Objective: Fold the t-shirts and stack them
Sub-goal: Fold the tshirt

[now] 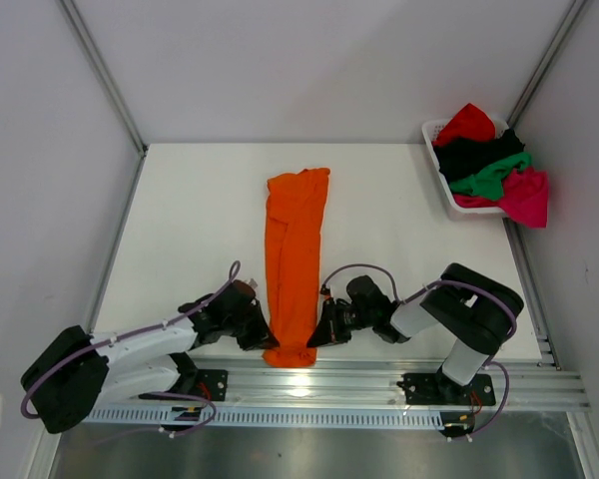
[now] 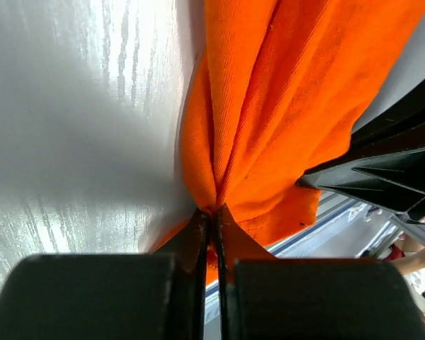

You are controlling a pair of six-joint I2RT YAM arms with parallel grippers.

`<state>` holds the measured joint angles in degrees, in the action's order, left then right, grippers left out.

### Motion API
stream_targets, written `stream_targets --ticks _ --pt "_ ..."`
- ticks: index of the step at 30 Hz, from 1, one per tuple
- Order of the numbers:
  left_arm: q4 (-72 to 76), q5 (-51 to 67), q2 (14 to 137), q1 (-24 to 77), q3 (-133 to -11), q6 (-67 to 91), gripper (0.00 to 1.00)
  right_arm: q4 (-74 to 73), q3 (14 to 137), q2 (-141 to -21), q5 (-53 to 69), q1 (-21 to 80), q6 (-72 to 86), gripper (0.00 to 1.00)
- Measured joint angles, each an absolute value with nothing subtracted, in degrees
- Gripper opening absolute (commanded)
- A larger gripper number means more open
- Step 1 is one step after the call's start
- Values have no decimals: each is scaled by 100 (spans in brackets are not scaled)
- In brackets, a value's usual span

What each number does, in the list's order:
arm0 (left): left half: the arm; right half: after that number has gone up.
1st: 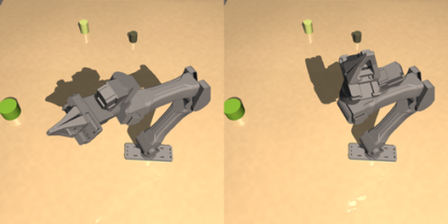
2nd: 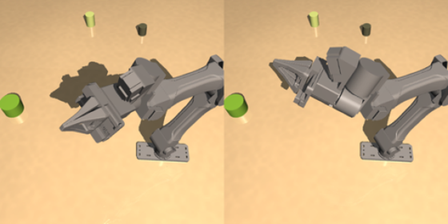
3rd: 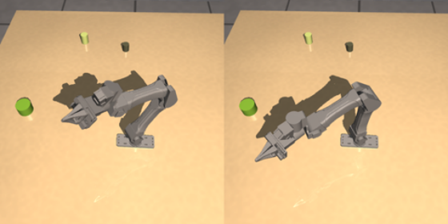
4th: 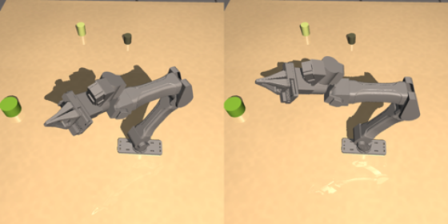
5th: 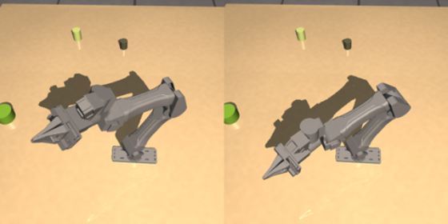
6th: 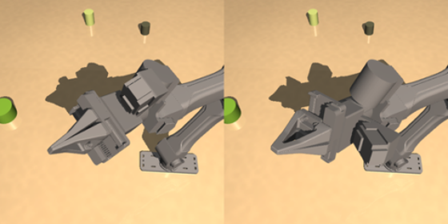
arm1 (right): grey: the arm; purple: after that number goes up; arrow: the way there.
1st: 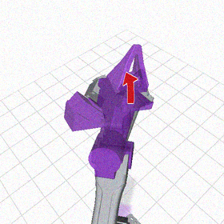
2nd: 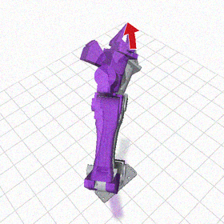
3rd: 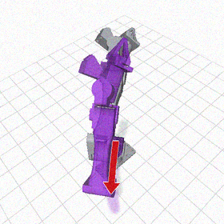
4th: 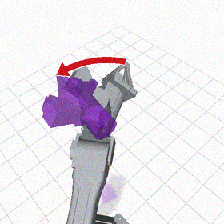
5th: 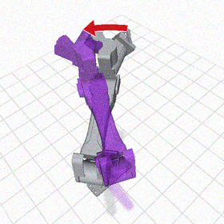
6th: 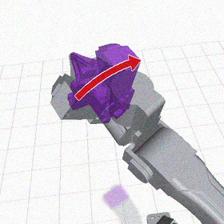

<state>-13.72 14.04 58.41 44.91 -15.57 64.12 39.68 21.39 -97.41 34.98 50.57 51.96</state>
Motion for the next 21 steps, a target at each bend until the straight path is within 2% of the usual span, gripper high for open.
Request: stream_targets --ticks 11,21 --pt "-2025 1135 6302 4554 -2169 6084 1 3763 2252 -9730 3533 4917 5094 4" --pt "-2947 357 6790 4563 -3607 5583 1 2025 3345 -9179 3282 4167 4182 4"
